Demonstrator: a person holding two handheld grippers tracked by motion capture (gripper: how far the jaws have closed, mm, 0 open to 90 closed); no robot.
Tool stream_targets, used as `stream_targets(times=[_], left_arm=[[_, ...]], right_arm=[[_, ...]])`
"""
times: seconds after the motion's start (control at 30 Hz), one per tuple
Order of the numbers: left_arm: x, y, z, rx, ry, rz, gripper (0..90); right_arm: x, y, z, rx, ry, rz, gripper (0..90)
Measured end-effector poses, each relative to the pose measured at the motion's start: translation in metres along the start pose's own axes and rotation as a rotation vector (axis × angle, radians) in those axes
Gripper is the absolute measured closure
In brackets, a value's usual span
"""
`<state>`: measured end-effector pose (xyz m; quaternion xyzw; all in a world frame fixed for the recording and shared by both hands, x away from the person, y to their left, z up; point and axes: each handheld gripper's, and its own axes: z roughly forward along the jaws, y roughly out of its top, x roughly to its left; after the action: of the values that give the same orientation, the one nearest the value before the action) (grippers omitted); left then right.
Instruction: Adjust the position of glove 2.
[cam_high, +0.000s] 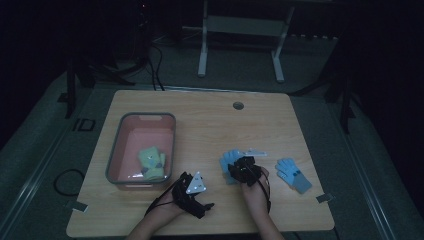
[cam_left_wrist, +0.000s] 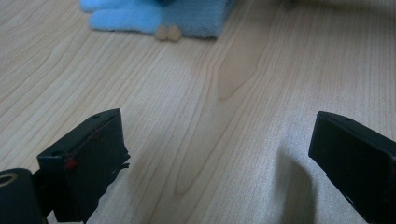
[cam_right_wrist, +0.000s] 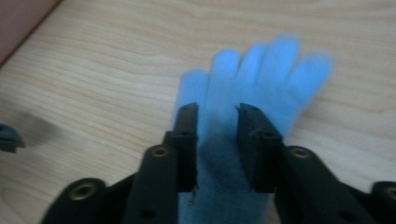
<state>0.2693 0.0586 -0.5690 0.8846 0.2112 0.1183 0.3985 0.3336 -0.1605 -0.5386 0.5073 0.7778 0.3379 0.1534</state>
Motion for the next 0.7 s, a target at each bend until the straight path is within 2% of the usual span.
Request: stream_targets(times=[0.13, 0.17, 0.27, 0.3, 0.33, 0.37, 0.47, 0.5, 0.7], left_arm=[[0.0, 0.0, 0.0, 0.0, -0.001, -0.001, 4.1], [0.001, 0.0, 0.0, 0.001, -0.001, -0.002, 4.1], [0.001, 0.0, 0.0, 0.0, -0.001, -0.001, 4.1], [0.001, 0.0, 0.0, -0.001, 0.0, 0.002, 4.1], [0.001, 0.0, 0.0, -0.001, -0.001, 0.0, 4.1], [0.001, 0.0, 0.0, -0.001, -0.001, 0.0, 4.1], [0.001, 0.0, 0.001, 0.004, 0.0, 0.0, 4.1], [0.001, 0.0, 0.001, 0.004, 0.0, 0.0, 4.1], [0.001, 0.0, 0.0, 0.004, -0.004, 0.0, 4.1]], right_arm=[[-0.008, 0.006, -0.009, -0.003, 0.031, -0.048, 55.3], [-0.011, 0.008, -0.011, -0.003, 0.05, -0.058, 52.2], [-0.017, 0.011, -0.017, -0.009, 0.059, -0.079, 49.9], [-0.026, 0.013, -0.026, -0.018, 0.085, -0.099, 48.6], [-0.03, 0.014, -0.029, -0.024, 0.094, -0.121, 49.1], [-0.03, 0.014, -0.029, -0.024, 0.094, -0.121, 49.1], [-0.046, 0.015, -0.039, -0.014, 0.108, -0.183, 51.9], [-0.051, 0.015, -0.041, -0.012, 0.099, -0.186, 53.5], [-0.077, 0.012, -0.058, -0.035, 0.112, -0.205, 55.7]])
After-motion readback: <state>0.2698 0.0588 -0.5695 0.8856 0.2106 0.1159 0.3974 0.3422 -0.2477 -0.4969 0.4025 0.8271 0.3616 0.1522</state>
